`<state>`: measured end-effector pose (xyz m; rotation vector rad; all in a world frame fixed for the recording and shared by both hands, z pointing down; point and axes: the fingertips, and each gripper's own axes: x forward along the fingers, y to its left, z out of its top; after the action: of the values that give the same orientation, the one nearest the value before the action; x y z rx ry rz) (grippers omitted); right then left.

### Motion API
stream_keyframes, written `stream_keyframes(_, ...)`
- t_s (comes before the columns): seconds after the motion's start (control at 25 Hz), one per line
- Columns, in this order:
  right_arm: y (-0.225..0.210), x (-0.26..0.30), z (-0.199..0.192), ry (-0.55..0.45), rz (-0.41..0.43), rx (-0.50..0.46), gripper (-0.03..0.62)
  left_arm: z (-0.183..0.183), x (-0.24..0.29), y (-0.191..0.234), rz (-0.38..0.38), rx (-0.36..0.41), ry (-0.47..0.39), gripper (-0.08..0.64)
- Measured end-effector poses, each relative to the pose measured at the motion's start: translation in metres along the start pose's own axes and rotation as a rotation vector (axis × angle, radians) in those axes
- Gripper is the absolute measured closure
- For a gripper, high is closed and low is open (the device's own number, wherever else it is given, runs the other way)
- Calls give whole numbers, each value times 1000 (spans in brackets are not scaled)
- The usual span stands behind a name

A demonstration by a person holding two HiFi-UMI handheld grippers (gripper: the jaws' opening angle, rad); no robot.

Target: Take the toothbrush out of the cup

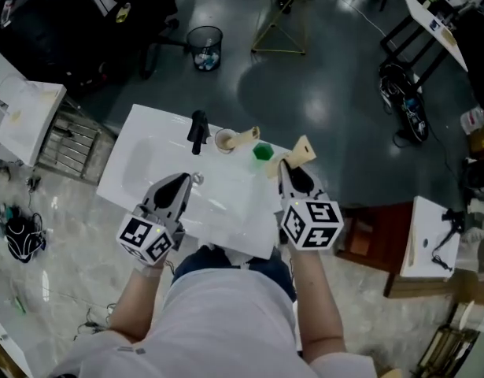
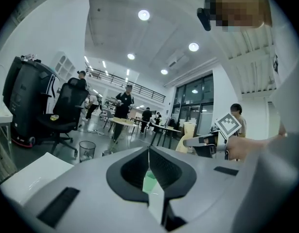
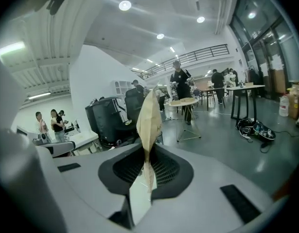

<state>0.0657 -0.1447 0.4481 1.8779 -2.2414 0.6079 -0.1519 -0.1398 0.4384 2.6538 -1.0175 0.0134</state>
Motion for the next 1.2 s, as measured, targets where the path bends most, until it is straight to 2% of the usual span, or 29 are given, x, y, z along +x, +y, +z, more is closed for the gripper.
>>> stream_keyframes(0.28,38,5,-9,-20,-75,52,540,-5,-5,34,-86,48,63,541)
stream_keyframes(0.8,40,-27,-12,-30,-142,110,540,-19,37,1,-200,92,147,540)
stream_keyframes(1.04,34,-38,-17,-31,-157,125,540,-30,67,-12,-208,140,182,537)
stream_keyframes(1.2,28,-43,-24,-31,-166,144,540,-46,89,-15,-191,172,214,496)
